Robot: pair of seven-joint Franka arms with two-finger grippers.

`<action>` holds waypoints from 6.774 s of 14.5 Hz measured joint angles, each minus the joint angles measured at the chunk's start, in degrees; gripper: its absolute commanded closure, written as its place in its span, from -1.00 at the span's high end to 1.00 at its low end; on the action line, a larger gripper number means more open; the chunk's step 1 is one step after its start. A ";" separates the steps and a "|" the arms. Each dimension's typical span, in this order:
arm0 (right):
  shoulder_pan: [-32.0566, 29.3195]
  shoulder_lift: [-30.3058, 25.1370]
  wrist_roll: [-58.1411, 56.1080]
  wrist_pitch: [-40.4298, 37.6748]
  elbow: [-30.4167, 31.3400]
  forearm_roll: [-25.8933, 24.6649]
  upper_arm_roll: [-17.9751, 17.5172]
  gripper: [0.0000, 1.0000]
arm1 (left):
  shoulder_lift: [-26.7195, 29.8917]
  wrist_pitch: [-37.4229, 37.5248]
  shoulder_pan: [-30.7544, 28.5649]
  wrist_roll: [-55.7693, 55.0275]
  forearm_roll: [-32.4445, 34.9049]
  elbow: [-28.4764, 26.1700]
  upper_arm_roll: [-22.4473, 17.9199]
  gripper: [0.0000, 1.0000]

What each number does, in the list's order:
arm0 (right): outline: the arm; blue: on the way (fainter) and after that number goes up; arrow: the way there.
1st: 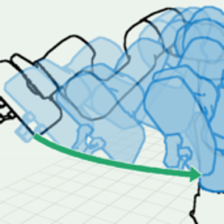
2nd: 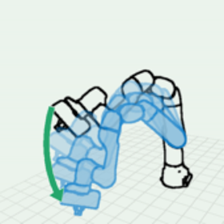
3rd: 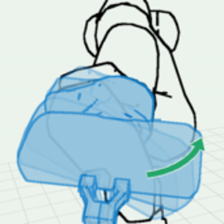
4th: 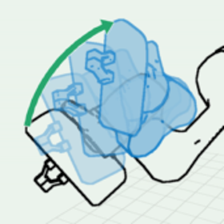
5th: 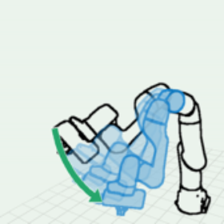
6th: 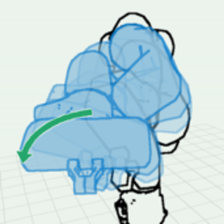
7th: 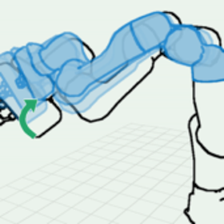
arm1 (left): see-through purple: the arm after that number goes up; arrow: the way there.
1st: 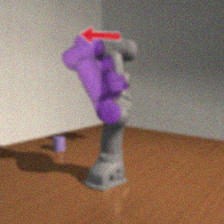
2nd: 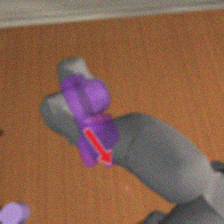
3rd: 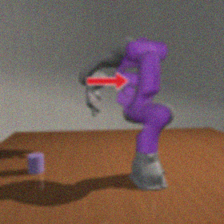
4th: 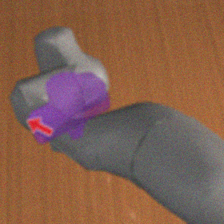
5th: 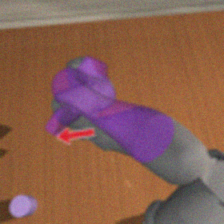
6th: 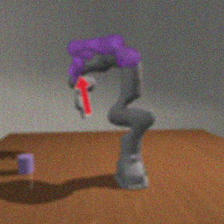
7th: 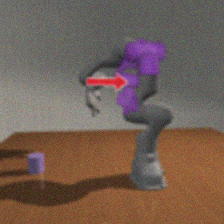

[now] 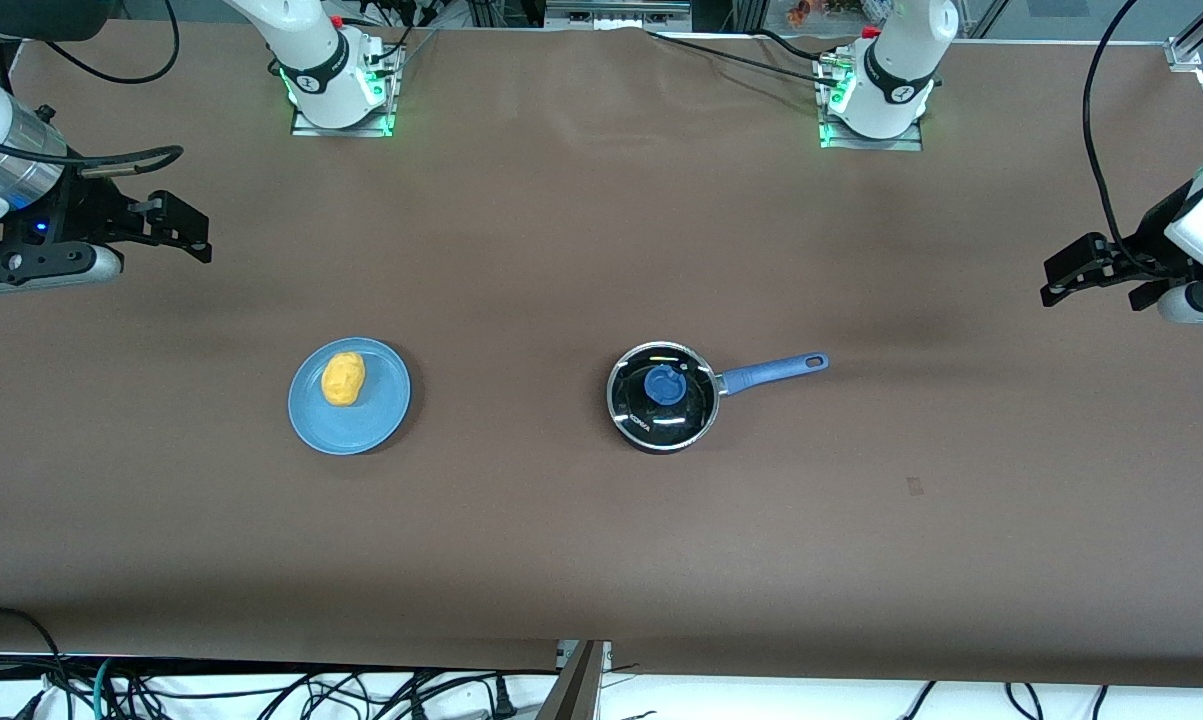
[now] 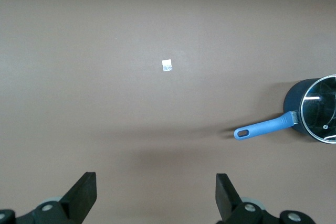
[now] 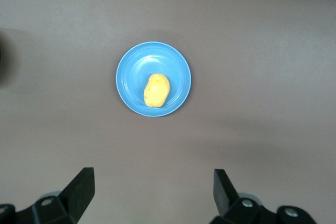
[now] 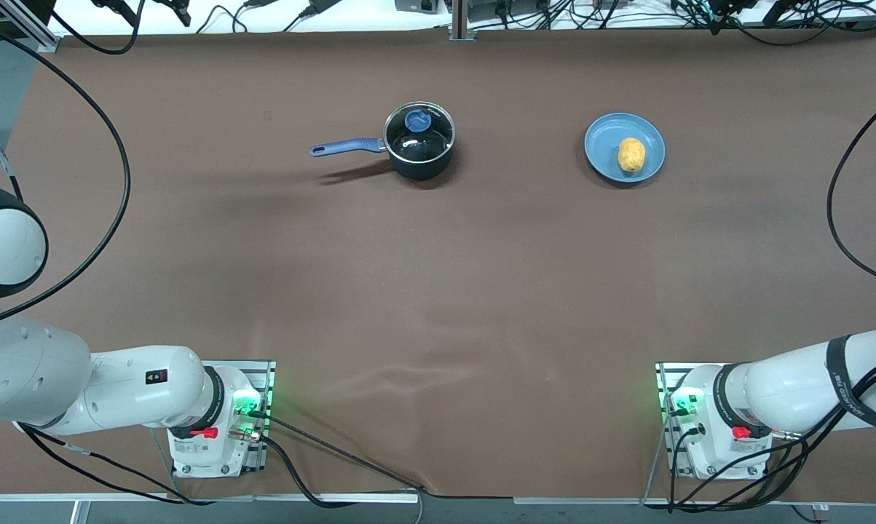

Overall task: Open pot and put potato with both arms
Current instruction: 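Move the left gripper over the glass lid of the saucepan, then lower the left gripper and grasp the blue lid knob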

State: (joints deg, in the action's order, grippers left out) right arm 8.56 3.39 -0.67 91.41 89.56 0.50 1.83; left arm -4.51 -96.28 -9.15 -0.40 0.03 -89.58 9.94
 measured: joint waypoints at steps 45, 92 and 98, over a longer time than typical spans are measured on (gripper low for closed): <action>-0.08 0.00 0.00 -0.29 0.00 0.00 0.48 0.99 | -34.49 -23.38 32.99 -93.17 7.48 13.23 1.31 1.00; -0.09 0.00 0.00 -0.40 0.01 0.00 0.58 0.99 | -39.09 -23.90 36.68 -94.91 8.69 11.81 0.63 0.47; -0.09 0.00 0.00 -0.32 0.01 0.00 0.57 0.99 | -39.03 -24.08 36.68 -94.91 8.69 12.00 0.64 0.11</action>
State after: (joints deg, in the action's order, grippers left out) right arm 8.47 3.39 -0.67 91.09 89.57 0.50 2.41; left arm -43.54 -120.36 27.53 -95.31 8.71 -77.58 10.59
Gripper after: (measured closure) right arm 0.000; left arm 0.388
